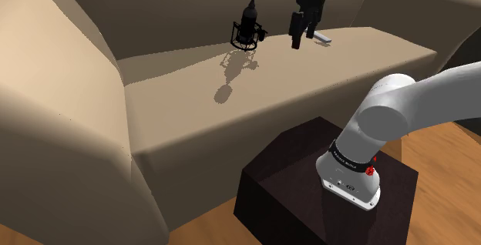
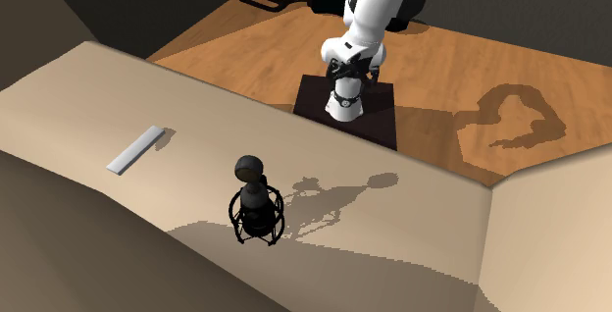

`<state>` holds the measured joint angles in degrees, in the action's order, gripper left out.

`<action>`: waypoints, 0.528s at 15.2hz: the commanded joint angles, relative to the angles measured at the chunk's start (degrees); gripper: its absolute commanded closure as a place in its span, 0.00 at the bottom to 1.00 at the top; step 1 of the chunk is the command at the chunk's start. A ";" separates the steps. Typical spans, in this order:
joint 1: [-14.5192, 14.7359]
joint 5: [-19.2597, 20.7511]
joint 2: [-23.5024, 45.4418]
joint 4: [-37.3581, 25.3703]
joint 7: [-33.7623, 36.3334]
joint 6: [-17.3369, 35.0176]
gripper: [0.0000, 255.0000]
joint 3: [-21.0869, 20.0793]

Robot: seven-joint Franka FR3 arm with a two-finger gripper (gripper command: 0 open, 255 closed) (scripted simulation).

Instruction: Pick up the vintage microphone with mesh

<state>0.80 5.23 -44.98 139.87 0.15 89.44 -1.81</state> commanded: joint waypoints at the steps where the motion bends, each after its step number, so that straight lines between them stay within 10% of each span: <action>1: 0.00 0.00 0.00 0.00 0.00 0.00 0.00 0.00; 8: -1.89 2.66 10.79 -3.95 -7.32 10.22 0.00 7.13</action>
<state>-0.97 7.74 -36.23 136.82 -6.24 97.99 4.44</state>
